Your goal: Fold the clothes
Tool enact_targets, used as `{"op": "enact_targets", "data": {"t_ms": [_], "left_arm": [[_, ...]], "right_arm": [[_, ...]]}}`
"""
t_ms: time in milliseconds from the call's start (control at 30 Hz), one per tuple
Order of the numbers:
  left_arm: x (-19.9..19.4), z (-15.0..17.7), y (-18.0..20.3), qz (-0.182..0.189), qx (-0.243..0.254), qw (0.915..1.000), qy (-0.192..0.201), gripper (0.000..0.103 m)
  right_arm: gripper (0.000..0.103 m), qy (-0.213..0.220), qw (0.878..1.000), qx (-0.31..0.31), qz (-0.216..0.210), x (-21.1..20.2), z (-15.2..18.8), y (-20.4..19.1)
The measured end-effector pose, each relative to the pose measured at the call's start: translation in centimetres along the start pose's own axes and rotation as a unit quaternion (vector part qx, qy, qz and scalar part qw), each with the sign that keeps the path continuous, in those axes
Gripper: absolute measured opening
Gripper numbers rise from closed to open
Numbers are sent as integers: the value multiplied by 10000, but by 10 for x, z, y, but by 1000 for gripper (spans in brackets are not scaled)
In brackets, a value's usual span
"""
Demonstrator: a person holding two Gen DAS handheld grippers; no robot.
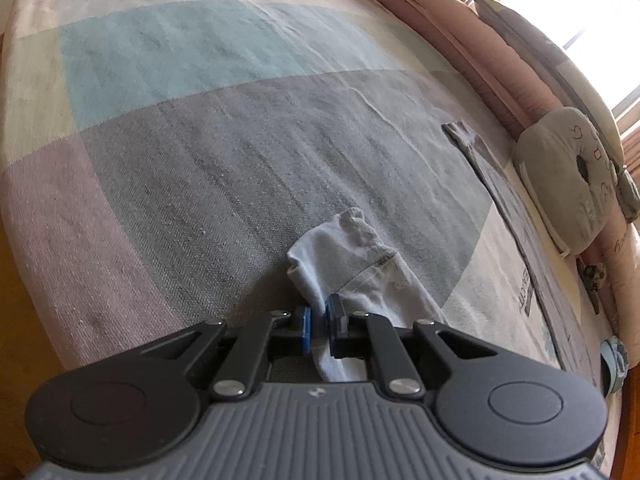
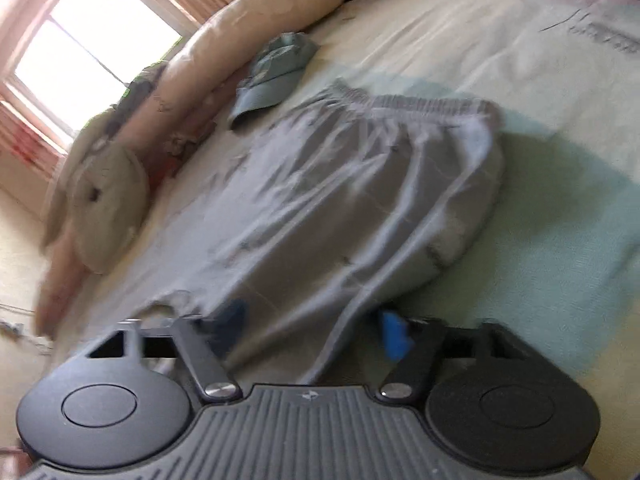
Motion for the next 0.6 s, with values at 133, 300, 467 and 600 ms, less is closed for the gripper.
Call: {"op": "enact_targets", "data": {"t_ms": [133, 300, 467, 600], "left_arm": [[-1, -3, 4, -38, 70, 10000, -47, 4], [-21, -13, 1, 97, 87, 9999, -57, 4], [-41, -23, -2, 119, 161, 9998, -46, 3], [-48, -29, -10, 3, 145, 9999, -57, 3]], "right_arm": [[0, 44, 9974, 683, 217, -6, 1, 28], [2, -155, 9975, 630, 283, -19, -2, 21], [2, -290, 9966, 715, 275, -45, 2, 18], [2, -445, 9960, 724, 288, -62, 5, 15]]}}
Point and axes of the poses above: each gripper's, at about its wrist camera, not at the fingertips, and x roughly the way its jaws point, y to its right, z to its underside, the point moved 2 cm from there along x, roughly the way its jaws point, and after that the axes turned 3 degrees about -y, right-handed, at the moved point
